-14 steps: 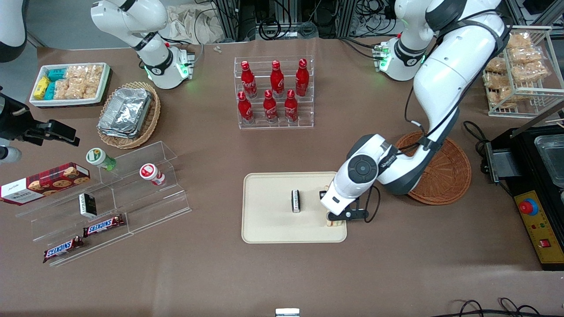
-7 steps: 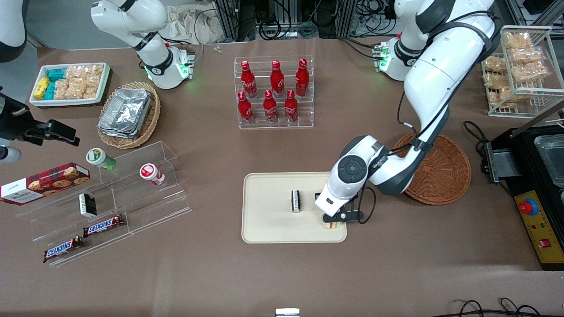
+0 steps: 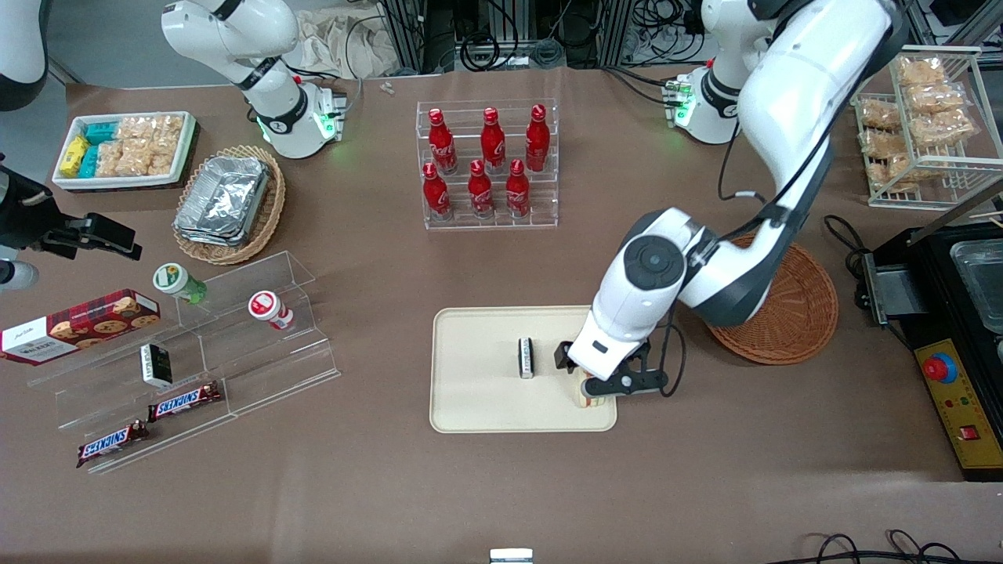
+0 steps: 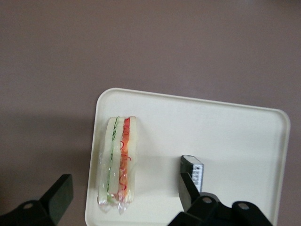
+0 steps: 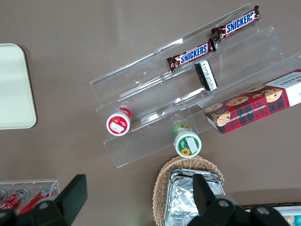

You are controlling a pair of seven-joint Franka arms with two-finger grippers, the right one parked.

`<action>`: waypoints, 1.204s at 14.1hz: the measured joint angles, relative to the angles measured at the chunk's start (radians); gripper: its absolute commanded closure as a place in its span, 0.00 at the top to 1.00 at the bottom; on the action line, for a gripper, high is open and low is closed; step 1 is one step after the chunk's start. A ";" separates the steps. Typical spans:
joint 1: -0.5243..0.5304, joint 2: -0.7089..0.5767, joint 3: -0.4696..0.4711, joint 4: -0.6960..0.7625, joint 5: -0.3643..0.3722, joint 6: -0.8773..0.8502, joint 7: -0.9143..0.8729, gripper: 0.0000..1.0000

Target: Place sandwich from basket to tray

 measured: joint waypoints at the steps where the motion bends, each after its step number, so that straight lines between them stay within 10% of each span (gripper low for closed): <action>1: 0.014 -0.037 0.001 0.001 -0.010 -0.054 0.000 1.00; 8: 0.220 -0.243 0.004 0.006 -0.153 -0.402 0.259 1.00; 17: 0.387 -0.343 0.008 0.005 -0.157 -0.530 0.537 1.00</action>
